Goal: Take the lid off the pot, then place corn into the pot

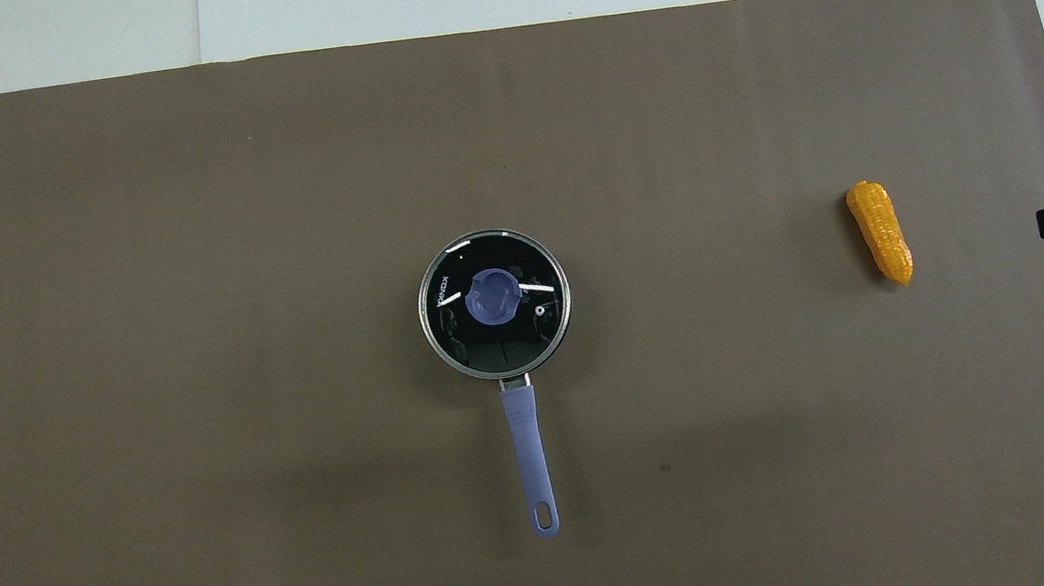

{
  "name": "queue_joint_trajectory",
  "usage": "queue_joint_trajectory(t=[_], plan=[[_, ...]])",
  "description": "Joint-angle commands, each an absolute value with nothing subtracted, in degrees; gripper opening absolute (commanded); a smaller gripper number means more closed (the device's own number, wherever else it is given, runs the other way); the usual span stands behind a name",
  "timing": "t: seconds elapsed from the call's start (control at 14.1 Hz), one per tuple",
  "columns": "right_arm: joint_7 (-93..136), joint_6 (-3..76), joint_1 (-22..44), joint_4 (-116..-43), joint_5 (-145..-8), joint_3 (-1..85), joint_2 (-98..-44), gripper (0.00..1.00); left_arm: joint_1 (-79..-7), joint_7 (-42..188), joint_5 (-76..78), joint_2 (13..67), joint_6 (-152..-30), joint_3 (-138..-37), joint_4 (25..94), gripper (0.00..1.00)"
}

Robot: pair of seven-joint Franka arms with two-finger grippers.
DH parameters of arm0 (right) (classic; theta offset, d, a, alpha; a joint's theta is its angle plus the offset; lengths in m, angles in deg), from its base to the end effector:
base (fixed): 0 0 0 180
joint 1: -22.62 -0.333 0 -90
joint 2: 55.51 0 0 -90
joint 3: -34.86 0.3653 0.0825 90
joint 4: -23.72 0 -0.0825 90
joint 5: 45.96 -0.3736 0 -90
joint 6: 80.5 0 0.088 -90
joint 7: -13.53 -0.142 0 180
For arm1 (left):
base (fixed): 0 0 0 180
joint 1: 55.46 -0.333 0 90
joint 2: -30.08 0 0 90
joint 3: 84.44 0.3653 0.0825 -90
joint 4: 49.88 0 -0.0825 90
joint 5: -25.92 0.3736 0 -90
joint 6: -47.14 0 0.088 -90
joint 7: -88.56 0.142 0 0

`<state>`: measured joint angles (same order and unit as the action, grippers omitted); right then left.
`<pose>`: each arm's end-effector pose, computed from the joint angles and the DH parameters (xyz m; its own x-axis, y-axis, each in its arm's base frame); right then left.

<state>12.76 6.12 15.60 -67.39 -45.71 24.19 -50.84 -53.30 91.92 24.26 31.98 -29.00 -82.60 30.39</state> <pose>0.5078 -0.0378 0.6669 0.9970 -0.0767 0.0016 -0.0767 -0.9970 -0.0107 0.5260 -0.0079 0.6776 0.9921 -0.0710 -0.1031 -0.0678 -0.9971 0.0337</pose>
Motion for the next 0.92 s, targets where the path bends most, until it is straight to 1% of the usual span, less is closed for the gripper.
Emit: queue_joint_trajectory(t=[0.0,0.71,0.85], plan=[[13.27,6.51,16.12,-68.92,-46.14,24.40,-49.44,1.00,-52.39,92.07,24.52,30.35,-29.67,-82.16,32.38,1.00],[13.35,7.47,16.12,-68.92,-46.14,24.48,-49.44,1.00,-46.68,91.19,24.52,28.50,-34.85,-82.33,39.59,1.00],[13.18,7.39,16.12,-68.92,-46.23,24.48,-49.44,1.00,-44.49,90.93,24.52,28.50,-36.87,-82.33,41.52,1.00]])
